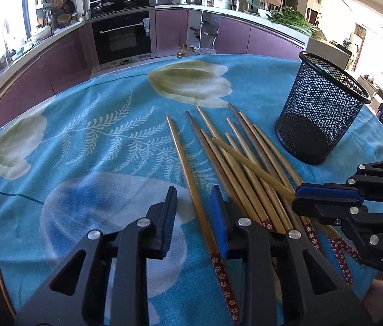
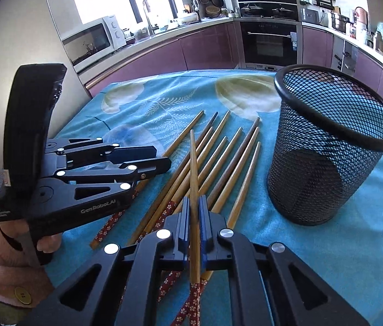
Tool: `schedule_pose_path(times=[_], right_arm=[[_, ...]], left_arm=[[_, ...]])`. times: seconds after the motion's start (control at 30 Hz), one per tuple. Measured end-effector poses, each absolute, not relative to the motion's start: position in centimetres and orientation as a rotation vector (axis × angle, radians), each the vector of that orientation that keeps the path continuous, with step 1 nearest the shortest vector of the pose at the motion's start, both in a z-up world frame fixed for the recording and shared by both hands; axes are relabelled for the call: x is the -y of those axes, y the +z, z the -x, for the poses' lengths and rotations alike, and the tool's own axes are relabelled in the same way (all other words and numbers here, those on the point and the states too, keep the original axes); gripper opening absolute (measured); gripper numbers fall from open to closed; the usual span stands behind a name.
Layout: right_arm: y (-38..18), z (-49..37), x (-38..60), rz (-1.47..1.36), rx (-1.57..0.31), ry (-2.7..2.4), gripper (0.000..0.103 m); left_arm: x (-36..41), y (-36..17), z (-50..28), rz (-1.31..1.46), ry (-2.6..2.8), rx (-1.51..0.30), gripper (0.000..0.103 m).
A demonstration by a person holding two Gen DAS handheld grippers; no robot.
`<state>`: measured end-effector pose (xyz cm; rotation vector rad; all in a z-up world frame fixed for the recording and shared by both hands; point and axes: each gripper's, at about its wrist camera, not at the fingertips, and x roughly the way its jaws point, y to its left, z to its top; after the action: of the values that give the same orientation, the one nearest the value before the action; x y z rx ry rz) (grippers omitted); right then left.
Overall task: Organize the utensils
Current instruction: 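Grasp one wooden chopstick with the right tool while the left tool grasps another, then lift both held chopsticks upright and carry them over the black mesh holder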
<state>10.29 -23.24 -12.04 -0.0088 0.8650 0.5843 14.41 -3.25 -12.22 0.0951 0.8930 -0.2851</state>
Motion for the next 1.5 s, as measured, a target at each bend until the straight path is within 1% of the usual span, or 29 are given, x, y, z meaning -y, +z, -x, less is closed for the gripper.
schedule_pose_path(times=[0.13,0.27,0.4,0.53,1.1,1.33,1.5], right_arm=[[-11.8,-10.2,23.8,0.002,-0.85,0.586,0.006],[-11.3,-9.8,24.5,0.001,-0.83,0.591,0.006],[-10.8,-9.3,25.1,-0.001,-0.805,0.594,0.006],[-9.4,-8.8,25.7,-0.014,-0.762,0.591,0.006],[-4.1,-7.8,30.1,-0.097,-0.571,0.561,0.006],[-1.5,-8.6,31.1,-0.121,-0.491,0.569,0.006],[0.2,-9.2,31.9,-0.123,-0.447,0.571,0.005]], left_arm=[[3.4,-12.3,-15.2,-0.077,-0.292,-0.903,0.012],[3.3,-12.3,-15.3,-0.054,-0.288,-0.903,0.009],[3.2,-12.0,-14.9,-0.034,-0.287,-0.899,0.008],[3.1,-10.6,-13.8,-0.014,-0.317,-0.867,0.008],[1.4,-0.4,-8.2,0.084,-0.496,-0.646,0.008],[2.1,2.3,-7.7,0.116,-0.541,-0.559,0.008],[3.4,3.8,-9.0,0.127,-0.555,-0.503,0.008]])
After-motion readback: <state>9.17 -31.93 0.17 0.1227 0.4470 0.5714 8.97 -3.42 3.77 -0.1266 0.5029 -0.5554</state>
